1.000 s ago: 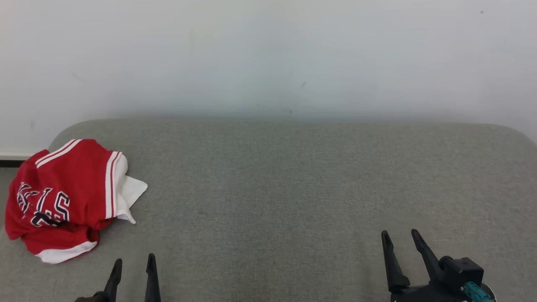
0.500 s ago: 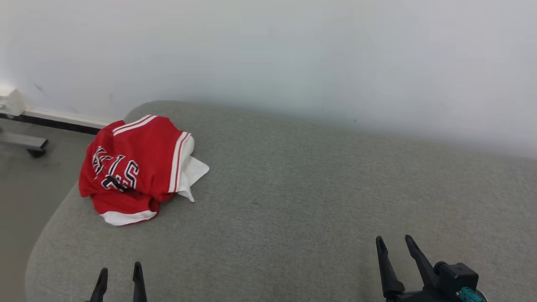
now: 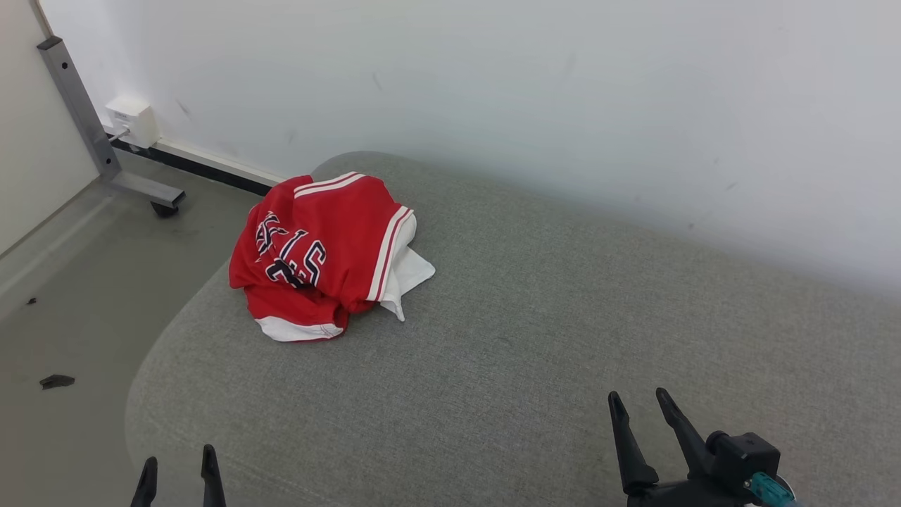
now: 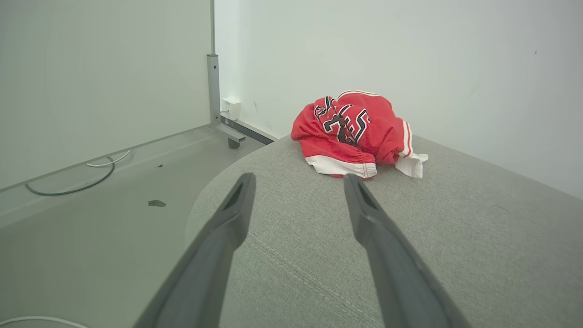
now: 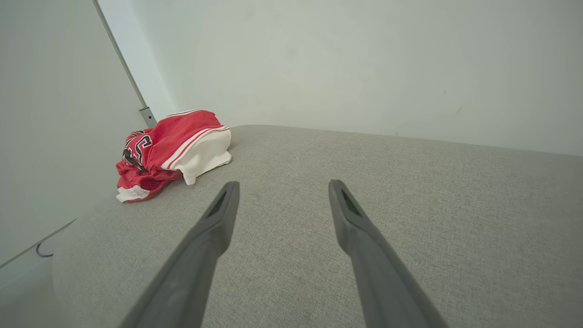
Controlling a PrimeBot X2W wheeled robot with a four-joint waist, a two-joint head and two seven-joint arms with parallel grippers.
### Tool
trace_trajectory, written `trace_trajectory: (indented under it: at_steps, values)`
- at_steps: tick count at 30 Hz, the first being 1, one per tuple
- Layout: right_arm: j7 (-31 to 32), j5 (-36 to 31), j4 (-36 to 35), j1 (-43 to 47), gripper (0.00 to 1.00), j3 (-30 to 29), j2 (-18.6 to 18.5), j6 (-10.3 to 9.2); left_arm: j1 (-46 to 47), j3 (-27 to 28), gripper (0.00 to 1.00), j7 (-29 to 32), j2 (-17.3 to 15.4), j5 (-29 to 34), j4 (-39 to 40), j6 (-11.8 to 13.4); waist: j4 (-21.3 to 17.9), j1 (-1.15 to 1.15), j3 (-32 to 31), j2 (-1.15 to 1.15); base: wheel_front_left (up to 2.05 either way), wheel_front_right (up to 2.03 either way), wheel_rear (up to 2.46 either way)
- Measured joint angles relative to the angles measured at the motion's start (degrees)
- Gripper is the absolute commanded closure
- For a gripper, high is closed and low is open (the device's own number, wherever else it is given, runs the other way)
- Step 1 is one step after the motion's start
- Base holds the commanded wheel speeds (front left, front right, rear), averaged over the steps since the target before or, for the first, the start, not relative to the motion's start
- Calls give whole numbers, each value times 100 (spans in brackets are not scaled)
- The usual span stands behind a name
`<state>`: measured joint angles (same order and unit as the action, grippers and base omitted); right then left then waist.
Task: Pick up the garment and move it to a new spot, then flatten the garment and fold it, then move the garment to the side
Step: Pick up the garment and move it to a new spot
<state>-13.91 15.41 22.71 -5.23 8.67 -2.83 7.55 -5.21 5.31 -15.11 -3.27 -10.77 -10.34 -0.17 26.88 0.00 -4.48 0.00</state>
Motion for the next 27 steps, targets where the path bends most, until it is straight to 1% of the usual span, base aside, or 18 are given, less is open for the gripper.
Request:
trace_trajectory:
  at_steps: [5, 12, 16, 19, 23, 24, 27]
  values:
    - [-24, 18, 89, -99, 0, 74, -1, 0, -101, 40, 0, 0, 8, -10, 88, 46, 78, 0, 74, 0, 0, 0, 0]
    - [-58, 36, 158, -125, 0, 123, -1, 0, -157, 55, 0, 0, 12, 0, 168, 115, 72, 0, 68, 0, 0, 0, 0]
    - [-74, 54, 178, -114, 0, 118, -1, 0, -151, 35, 0, 42, 9, -48, 153, 89, 68, 0, 67, 0, 0, 0, 0]
    - [-76, 54, 175, -74, 0, 103, -1, 0, 36, -1, 0, 233, -27, -101, 100, 60, 77, 0, 85, 0, 0, 0, 0]
    - [-75, 53, 141, -1, 0, 111, -2, 0, 579, -10, 0, 799, -232, -219, -142, -38, 76, 0, 102, 0, 0, 0, 0]
    - [-75, 53, 141, -1, 0, 111, -2, 0, 579, -10, 0, 799, -232, -219, -142, -38, 76, 0, 102, 0, 0, 0, 0]
    - [4, -59, -1, 13, 0, 203, 2, 0, 1115, 169, 0, 1177, -449, -455, -412, -98, 49, 0, 159, 0, 0, 0, 0]
